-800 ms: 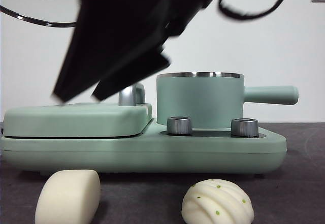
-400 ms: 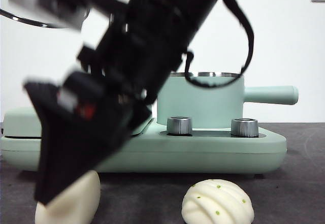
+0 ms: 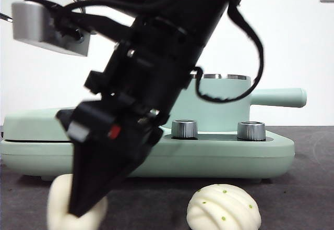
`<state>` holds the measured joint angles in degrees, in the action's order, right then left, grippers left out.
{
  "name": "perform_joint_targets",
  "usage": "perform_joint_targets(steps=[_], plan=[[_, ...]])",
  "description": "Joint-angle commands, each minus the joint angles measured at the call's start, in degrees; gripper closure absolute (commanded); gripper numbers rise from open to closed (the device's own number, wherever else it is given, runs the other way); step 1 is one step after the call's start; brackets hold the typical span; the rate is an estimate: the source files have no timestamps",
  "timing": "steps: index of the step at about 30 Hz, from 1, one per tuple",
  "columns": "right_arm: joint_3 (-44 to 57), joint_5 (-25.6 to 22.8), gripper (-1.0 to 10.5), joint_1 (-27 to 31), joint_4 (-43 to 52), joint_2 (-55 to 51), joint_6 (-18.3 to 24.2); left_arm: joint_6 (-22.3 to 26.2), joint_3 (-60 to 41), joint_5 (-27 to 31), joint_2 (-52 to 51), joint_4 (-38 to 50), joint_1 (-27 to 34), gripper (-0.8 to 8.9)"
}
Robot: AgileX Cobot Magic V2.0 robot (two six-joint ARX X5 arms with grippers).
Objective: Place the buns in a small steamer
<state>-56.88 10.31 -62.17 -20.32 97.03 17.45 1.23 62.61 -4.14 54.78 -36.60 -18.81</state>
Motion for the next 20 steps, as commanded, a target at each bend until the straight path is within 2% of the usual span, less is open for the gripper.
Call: perform_joint_targets(steps=[1,5,9,12,15,17,20], plan=[[-2.14,0.17,8.1,-0.2,-3.78,-2.71,-2.64,-0.2,1.05,0.15,0.24,2.05,-0.11,8.03],[-4.52,0.13,8.1,1.55,-10.82,-9.4,-4.33,-0.2,1.05,0.15,0.26,2.58,-0.11,8.03],[-8.5,-0.26,8.1,5.31,-17.46,-16.7,-9.11,-0.22,1.05,0.15,0.26,3.26,-0.11,8.03],[-12.52,-0.31,8.0,9.66,-21.9,-20.55,-12.39,-0.24,1.05,0.15,0.28,3.41,-0.11,8.03],[-17.44,-0.33,7.4,15.34,-26.03,-21.84,-13.9,-0.26,1.05,0.15,0.31,3.65,-0.11,8.03],[-20.28,-0.33,7.0,19.21,-27.56,-21.62,-14.03,-0.26,1.05,0.15,0.31,3.69,-0.11,8.03],[-23.32,-0.24,7.1,24.24,-26.93,-20.06,-13.77,-0.44,1.05,0.15,0.31,3.67,-0.11,8.03]])
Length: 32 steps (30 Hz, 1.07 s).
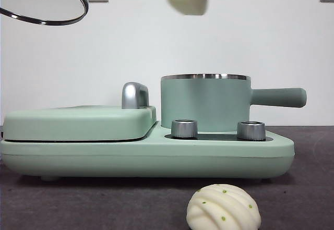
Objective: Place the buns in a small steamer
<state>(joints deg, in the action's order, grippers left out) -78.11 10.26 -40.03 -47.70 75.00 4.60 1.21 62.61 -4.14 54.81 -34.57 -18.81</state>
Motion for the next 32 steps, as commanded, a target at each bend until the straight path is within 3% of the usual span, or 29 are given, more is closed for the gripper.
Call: perform_joint_targets(steps=[1,11,20,32], plan=[[-2.93,0.07,7.3,3.52,1.22,2.89,-0.79,-0.42,1.05,0.15,0.28,1.64,-0.11,8.03],[-8.04,2.54,7.3,11.13,8.07,17.44,-0.15,-0.81,1.05,0.15,0.28,1.53,-0.11,8.03],[-13.64,1.73,7.3,11.78,8.85,28.37,0.59,-0.85,1.05,0.15,0.28,1.57,-0.11,8.03],[-13.84,0.22,7.0,11.76,10.49,32.63,0.96,-0.85,1.05,0.15,0.28,1.57,-0.11,8.03]])
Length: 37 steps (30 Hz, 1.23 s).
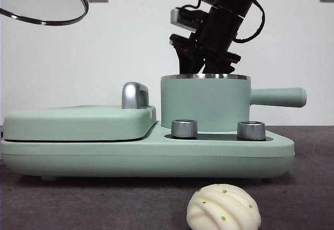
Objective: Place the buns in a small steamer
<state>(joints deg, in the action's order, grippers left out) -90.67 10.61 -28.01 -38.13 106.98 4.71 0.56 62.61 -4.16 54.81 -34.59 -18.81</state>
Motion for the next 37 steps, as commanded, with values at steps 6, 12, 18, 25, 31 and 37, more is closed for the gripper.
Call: perform_joint_targets(steps=[6,12,18,25,31,37], plan=[[-4.04,-0.13,5.9,-0.24,-2.49,-0.24,0.24,-0.2,1.05,0.17,0.28,1.57,-0.11,8.03],[-7.63,2.25,5.9,-0.68,-12.07,-9.57,0.42,-0.17,1.05,0.17,0.28,1.64,-0.11,8.03],[4.26,2.84,5.9,-2.86,-6.54,-22.95,0.42,-0.17,1.05,0.17,0.28,1.64,-0.11,8.03],[24.06,2.89,5.9,-5.01,5.27,-39.5,0.46,-0.2,1.05,0.17,0.28,1.6,-0.11,8.03],[36.5,3.98,5.9,-6.67,6.38,-49.88,1.84,-0.17,1.05,0.15,0.28,1.57,-0.11,8.03],[44.65,7.41,5.9,-12.0,3.61,-54.27,4.98,-0.17,1.05,0.15,0.28,1.55,-0.11,8.03]])
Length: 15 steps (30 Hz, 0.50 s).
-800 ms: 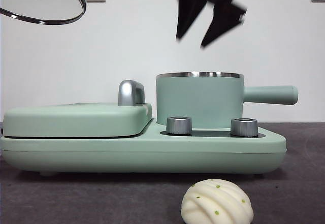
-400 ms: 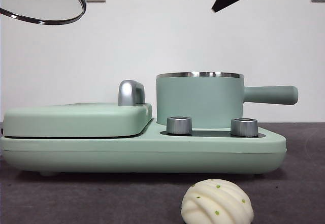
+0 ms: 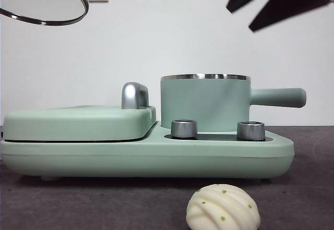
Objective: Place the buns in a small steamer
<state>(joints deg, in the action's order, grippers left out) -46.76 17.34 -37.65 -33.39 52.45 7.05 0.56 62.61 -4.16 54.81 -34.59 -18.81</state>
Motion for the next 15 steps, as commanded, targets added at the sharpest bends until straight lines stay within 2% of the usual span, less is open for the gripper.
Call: perform_joint_targets(steps=[1,9,13,15], plan=[[1.4,0.5,5.9,-3.65,-2.29,0.31,3.21,-0.17,1.05,0.15,0.28,1.55,-0.11,8.03],[6.49,-6.05,5.9,-13.86,-1.33,4.85,4.09,-0.2,1.05,0.15,0.28,1.46,-0.11,8.03],[7.17,-8.61,5.9,-16.22,1.77,9.05,3.87,-0.2,1.05,0.15,0.28,1.4,-0.11,8.03],[7.17,-9.88,5.5,-16.65,3.72,11.52,3.82,-0.22,1.05,0.15,0.28,1.36,-0.11,8.03]])
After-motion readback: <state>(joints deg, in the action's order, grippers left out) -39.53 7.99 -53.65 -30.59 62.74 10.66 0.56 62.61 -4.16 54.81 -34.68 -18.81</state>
